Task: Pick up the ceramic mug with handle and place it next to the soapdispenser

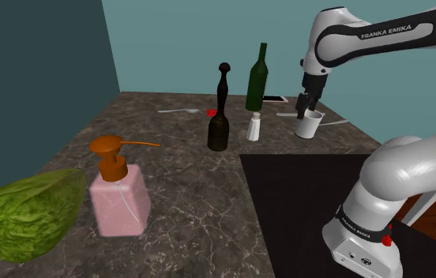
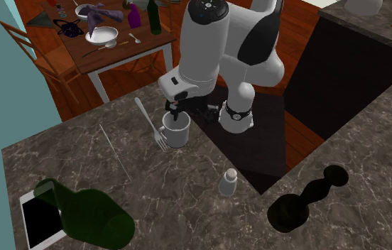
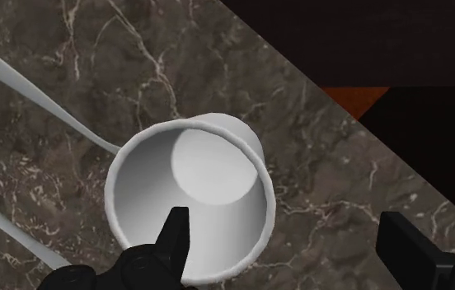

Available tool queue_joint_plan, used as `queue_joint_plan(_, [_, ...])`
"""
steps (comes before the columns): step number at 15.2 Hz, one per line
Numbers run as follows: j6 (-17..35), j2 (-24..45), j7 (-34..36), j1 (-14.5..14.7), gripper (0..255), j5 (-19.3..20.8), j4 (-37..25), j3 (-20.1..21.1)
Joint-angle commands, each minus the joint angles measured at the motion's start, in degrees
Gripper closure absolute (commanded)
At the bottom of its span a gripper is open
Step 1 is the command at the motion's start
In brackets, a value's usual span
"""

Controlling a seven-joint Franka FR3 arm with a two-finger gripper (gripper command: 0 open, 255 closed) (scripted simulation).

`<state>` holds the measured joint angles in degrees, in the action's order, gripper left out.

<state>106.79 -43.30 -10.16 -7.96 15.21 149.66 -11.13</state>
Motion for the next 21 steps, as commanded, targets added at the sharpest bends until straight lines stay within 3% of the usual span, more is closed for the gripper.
queue_joint_plan(1, [1.5, -0.1, -0.5, -0.6, 0, 1.0, 1.4, -0.7])
queue_joint_plan(7, [6.2, 1.0, -0.3, -1.1, 0, 2.1, 5.0, -1.8])
queue_joint_plan(14, [6.2, 1.0, -0.3, -1.1, 0, 2.1, 5.0, -1.8])
queue_joint_plan(15, [6.2, 1.0, -0.3, -1.1, 255, 2.1, 5.0, -1.8])
queue_joint_plan(21, [6.2, 1.0, -0.3, -1.1, 255, 2.1, 5.0, -1.8])
